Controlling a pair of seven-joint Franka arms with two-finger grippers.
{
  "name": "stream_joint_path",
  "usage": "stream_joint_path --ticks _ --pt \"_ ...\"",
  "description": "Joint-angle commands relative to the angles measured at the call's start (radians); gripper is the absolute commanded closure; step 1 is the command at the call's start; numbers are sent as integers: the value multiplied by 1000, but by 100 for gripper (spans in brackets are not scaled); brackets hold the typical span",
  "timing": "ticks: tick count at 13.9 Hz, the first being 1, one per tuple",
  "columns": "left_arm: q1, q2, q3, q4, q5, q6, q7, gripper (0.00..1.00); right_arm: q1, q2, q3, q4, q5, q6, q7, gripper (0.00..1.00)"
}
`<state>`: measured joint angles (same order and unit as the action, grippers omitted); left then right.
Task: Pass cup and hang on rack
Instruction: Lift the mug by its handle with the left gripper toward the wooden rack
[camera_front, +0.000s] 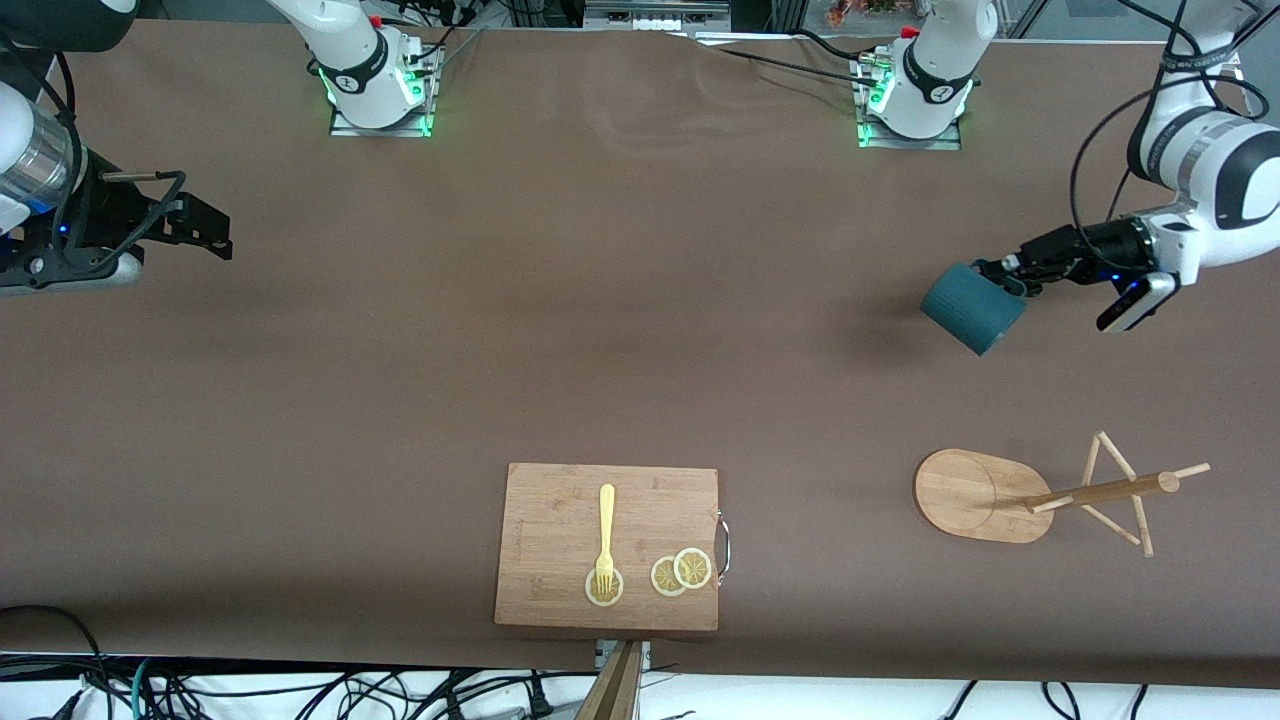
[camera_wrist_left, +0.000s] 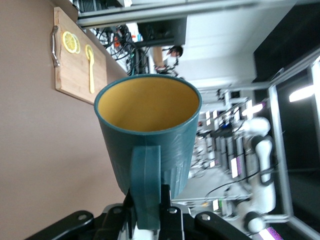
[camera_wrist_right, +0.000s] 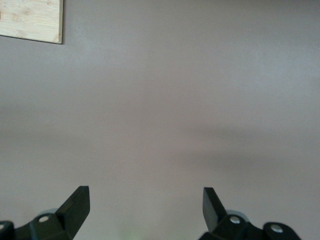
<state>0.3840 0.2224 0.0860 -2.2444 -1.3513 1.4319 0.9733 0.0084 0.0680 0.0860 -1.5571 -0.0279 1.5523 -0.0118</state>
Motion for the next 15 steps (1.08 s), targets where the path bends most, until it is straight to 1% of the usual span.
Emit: stream_joint_path --ticks 1,3,6,8,11,13,15 --pt "56 184 -11 179 -51 -123 -108 100 -13 -5 12 9 -6 -15 -7 0" --pt "65 233 -11 239 -124 -136 -188 100 -13 -5 14 9 -6 -15 -7 0" --pt "67 307 -11 322 -181 -137 -214 100 -13 -5 14 9 -6 -15 -8 0" --pt "67 348 -11 345 -242 -137 -216 100 -13 -5 14 9 -6 -15 -7 0" --pt "67 388 -11 364 -304 -140 -216 100 -11 -5 15 9 -4 -15 -5 0" --pt "72 451 -11 408 -334 -172 -214 100 -11 -7 15 9 -4 -15 -5 0" --pt "81 480 -11 422 -360 -191 -214 100 -11 -5 15 9 -4 -15 -5 0"
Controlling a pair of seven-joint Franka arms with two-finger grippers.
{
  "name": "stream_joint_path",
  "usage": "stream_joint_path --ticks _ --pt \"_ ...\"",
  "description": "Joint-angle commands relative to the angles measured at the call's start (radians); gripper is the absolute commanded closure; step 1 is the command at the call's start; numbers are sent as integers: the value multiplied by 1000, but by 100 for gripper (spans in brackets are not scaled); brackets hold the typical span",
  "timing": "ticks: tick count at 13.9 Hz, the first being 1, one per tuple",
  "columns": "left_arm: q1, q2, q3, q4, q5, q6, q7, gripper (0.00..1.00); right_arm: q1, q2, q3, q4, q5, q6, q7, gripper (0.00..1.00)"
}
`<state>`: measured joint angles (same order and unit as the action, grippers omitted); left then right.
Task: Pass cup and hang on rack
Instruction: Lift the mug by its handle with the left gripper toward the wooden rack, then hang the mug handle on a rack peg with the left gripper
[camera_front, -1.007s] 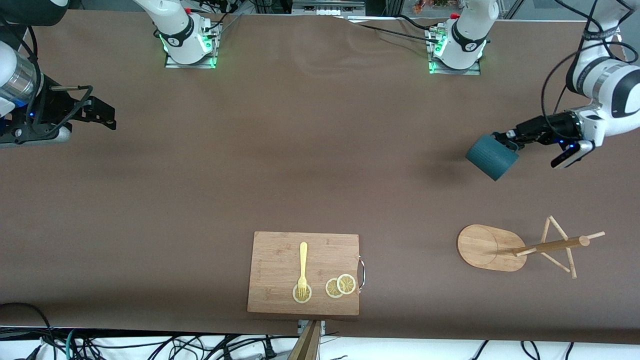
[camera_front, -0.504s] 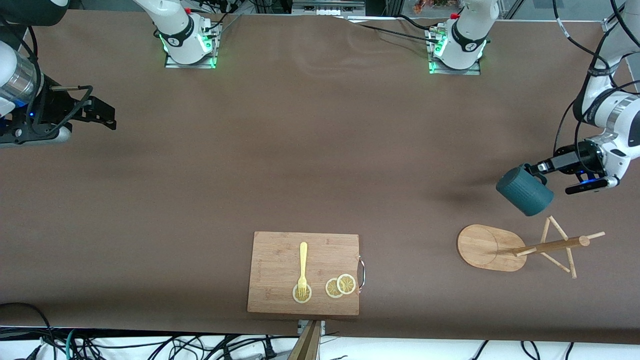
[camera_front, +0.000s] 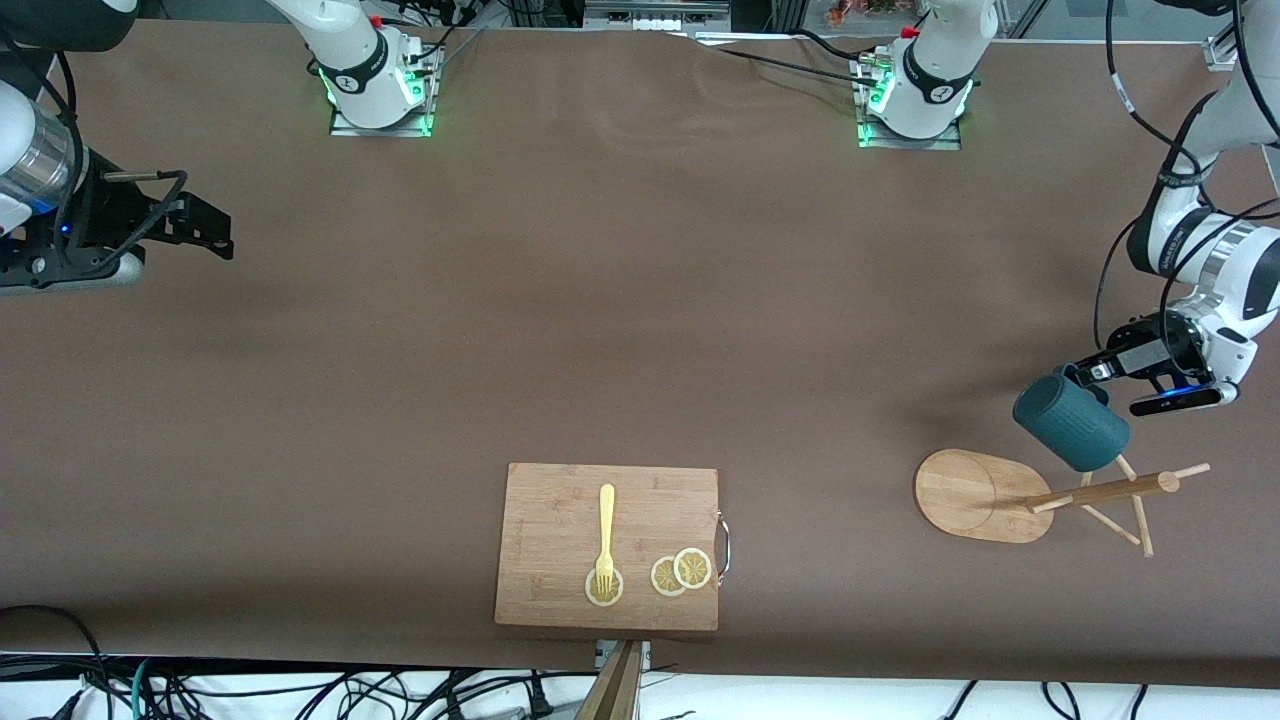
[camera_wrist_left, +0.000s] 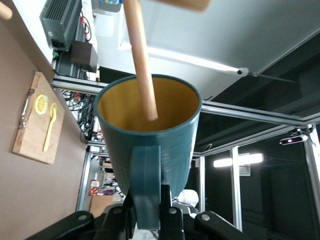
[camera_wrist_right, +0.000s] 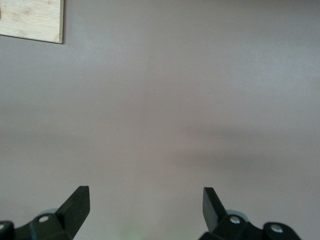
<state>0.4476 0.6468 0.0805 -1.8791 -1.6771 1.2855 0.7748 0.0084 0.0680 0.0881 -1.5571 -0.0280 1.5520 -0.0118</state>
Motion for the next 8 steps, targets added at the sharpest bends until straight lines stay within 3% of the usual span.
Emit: stream_joint_path --ticks 1,8 --pt "17 62 -5 57 -48 -45 -17 100 -11 -5 12 9 -4 -15 -5 0" --pt "26 111 -5 74 -119 -49 -44 100 -11 -5 13 9 -4 -15 -5 0"
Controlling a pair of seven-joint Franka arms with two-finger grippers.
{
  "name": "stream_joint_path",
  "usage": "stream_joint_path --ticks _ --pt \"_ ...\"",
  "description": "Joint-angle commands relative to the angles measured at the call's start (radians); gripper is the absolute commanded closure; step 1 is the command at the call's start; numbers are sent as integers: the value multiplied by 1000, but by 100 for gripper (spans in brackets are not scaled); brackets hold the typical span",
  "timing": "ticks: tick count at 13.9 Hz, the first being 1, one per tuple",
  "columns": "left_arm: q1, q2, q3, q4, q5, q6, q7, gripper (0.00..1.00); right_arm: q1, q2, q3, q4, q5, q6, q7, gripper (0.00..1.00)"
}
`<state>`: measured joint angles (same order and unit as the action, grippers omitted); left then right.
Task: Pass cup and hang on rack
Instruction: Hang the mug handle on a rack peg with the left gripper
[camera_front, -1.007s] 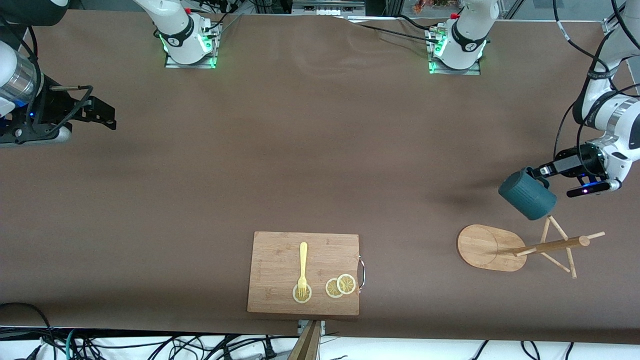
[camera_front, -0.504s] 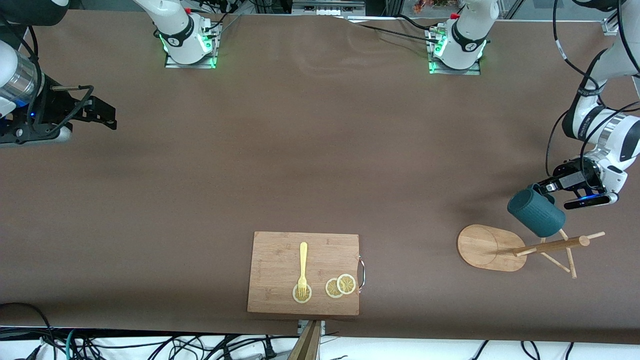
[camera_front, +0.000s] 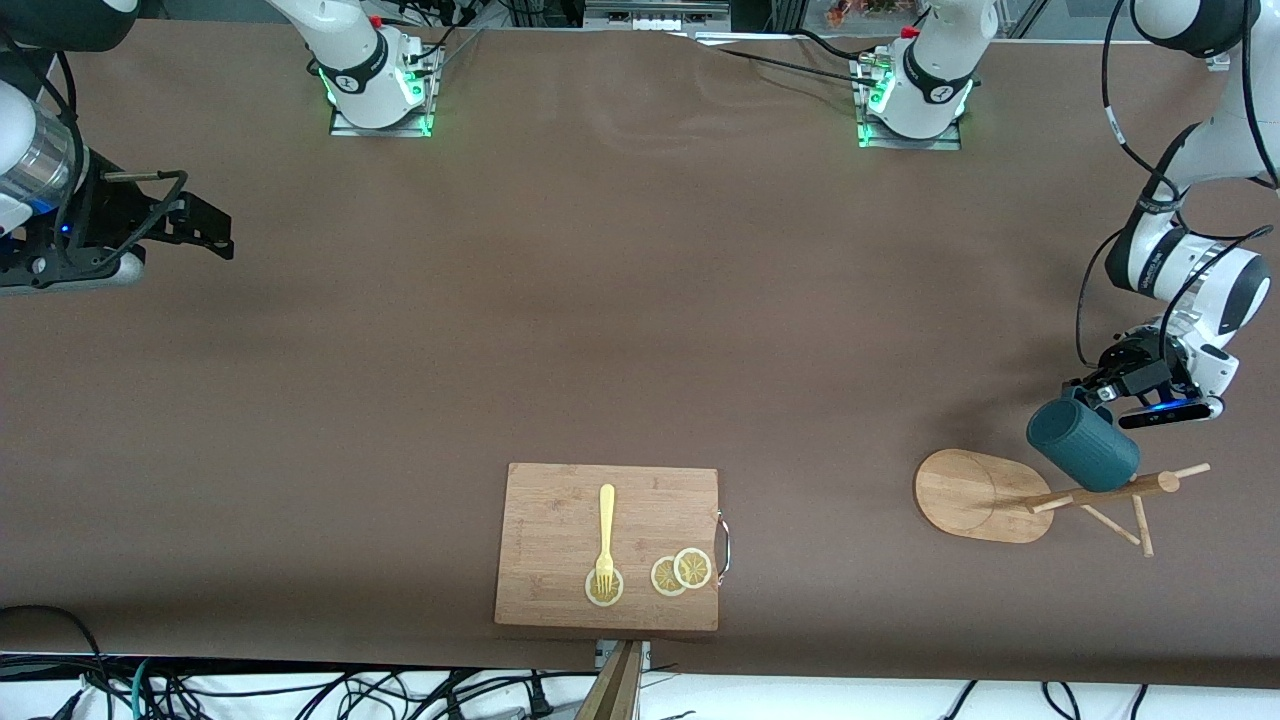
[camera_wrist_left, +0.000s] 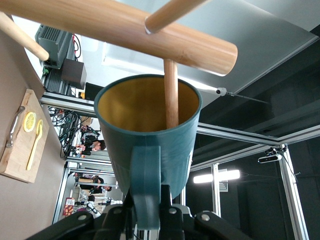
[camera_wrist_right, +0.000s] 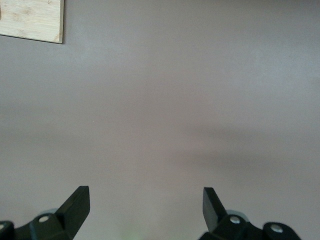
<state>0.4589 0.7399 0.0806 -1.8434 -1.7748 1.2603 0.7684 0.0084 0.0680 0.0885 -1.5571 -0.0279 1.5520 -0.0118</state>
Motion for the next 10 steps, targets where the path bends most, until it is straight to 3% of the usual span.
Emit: stream_joint_path --ticks 1,6,7,10 --pt "21 22 -5 38 -23 -27 -46 100 -11 -5 13 9 -4 -15 -5 0" --pt "37 78 -5 84 -41 -65 -66 98 -11 -7 13 9 -4 -15 -5 0" --pt "37 79 -5 84 -41 -68 -64 94 -11 -7 13 9 -4 -15 -5 0" --pt "37 84 -5 84 -41 -73 -66 67 -11 -7 13 9 -4 -15 -5 0"
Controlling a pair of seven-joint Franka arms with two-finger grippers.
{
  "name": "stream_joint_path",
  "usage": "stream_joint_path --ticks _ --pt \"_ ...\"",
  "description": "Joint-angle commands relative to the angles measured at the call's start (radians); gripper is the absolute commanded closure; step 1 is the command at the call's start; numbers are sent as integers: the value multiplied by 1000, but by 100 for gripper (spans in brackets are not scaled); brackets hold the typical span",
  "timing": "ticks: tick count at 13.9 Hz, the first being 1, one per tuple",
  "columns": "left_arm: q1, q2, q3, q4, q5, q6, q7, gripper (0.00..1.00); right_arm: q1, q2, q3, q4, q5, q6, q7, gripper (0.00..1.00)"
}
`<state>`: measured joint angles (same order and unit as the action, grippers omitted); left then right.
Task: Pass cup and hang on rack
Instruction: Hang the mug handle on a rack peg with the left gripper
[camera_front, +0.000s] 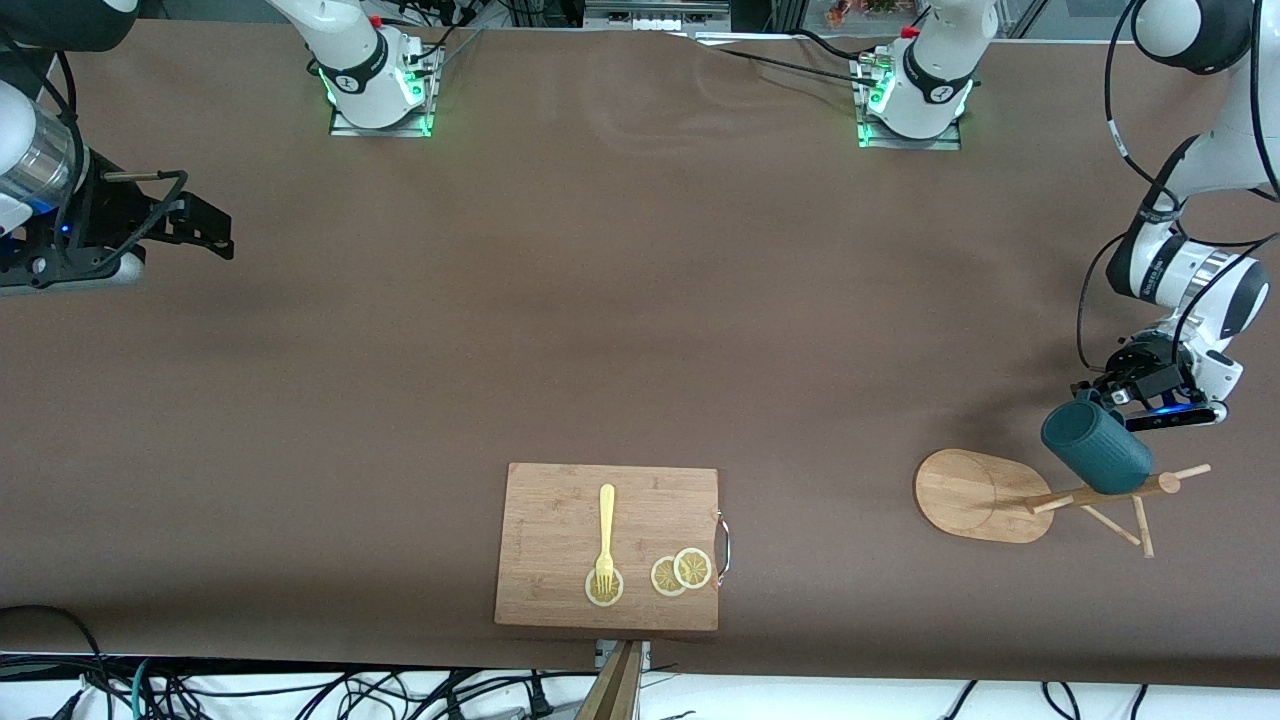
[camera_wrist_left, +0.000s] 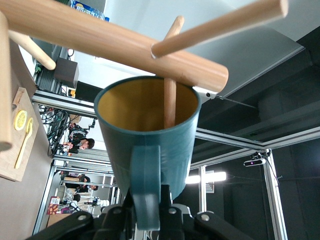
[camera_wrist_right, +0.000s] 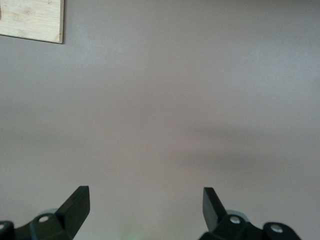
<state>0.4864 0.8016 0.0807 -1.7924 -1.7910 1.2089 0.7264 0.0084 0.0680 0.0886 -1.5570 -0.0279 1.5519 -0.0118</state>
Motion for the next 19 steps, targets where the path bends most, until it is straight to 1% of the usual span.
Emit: stream_joint_path --ticks 1,2,3,4,5,6,9,12,14,15,17,19 --pt "11 25 -6 33 -25 -28 -22 59 -11 -5 11 9 -4 -15 -5 0" --pt "12 28 -6 33 -22 -31 -22 54 -11 -5 13 9 -4 -15 -5 0" --pt "18 31 -6 31 -16 -38 -22 51 -11 -5 13 9 -4 -15 -5 0" --pt "23 34 -4 31 -8 -58 -22 43 -11 -5 13 9 -4 -15 -5 0" --pt "23 34 -4 30 2 -80 -19 15 -11 -5 13 9 -4 -15 -5 0" --pt "23 28 -4 28 36 -101 -12 0 -11 -5 13 9 -4 -15 -5 0" --pt "23 -8 42 28 201 -112 -12 0 -11 -5 11 9 -4 -15 -5 0" --pt "27 -83 71 28 420 -127 -12 0 -11 -5 13 9 -4 -15 -5 0" --pt "32 -136 73 30 563 -134 -13 0 -11 -5 13 9 -4 -15 -5 0" --pt "32 -159 73 36 612 -135 -13 0 -11 -7 13 9 -4 -15 -5 0" --pt "29 -211 73 77 732 -132 -21 0 -11 -5 13 9 -4 -15 -5 0" --pt "3 -237 71 170 820 -126 -68 0 -11 -7 13 9 -4 -15 -5 0"
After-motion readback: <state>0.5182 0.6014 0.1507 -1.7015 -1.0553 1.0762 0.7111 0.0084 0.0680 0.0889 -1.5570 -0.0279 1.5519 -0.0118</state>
